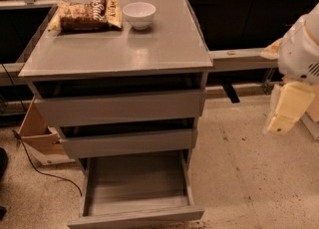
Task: Close bottom drawer
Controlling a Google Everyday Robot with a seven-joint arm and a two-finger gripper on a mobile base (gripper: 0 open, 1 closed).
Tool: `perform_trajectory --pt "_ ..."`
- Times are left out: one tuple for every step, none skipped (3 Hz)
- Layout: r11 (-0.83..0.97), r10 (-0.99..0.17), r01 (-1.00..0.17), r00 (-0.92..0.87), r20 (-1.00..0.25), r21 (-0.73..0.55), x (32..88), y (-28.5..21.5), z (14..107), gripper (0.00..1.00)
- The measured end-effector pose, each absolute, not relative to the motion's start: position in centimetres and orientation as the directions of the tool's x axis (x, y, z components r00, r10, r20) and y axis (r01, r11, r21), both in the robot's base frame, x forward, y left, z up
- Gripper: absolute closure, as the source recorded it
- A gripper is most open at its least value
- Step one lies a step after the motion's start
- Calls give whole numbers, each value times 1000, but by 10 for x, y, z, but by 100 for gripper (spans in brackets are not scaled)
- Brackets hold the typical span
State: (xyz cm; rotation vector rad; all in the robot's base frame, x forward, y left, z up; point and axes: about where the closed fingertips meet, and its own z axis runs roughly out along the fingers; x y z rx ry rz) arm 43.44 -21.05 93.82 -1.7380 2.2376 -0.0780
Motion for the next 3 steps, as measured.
perform_trajectory --pt "236 -957 -949 -190 -220 -207 430 -198 891 0" --pt "199 -952 -965 -149 -266 -171 417 -182 816 0" --pt "178 -949 -974 -132 -285 -139 405 -171 760 0"
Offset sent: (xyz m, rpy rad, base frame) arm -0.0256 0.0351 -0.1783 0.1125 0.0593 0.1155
